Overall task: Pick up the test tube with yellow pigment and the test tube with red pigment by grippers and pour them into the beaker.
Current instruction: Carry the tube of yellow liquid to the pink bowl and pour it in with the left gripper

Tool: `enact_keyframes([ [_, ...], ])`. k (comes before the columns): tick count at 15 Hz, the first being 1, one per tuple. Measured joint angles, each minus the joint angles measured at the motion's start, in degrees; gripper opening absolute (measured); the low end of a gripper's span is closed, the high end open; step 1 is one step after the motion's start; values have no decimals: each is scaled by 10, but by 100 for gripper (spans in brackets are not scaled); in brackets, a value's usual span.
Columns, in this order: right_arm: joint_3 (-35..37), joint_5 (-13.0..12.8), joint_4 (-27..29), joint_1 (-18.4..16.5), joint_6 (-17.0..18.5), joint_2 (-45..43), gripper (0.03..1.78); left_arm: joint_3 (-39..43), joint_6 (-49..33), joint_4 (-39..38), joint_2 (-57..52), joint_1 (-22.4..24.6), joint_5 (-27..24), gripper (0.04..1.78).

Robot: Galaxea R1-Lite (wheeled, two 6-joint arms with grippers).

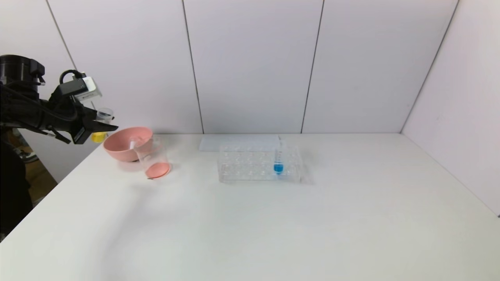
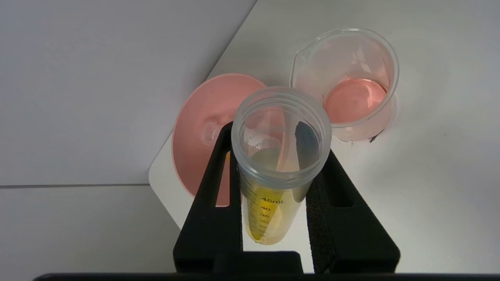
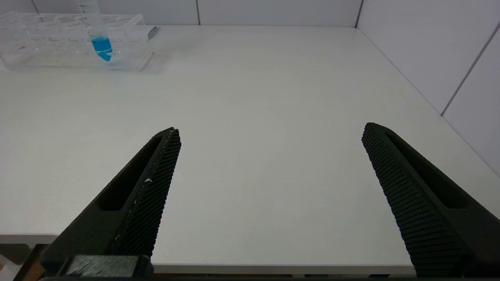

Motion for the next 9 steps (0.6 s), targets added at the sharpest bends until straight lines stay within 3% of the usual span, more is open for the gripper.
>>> enact_keyframes([
  [9, 0, 0, 0, 0, 0, 0, 170, -5, 28, 0, 19, -10, 20, 47],
])
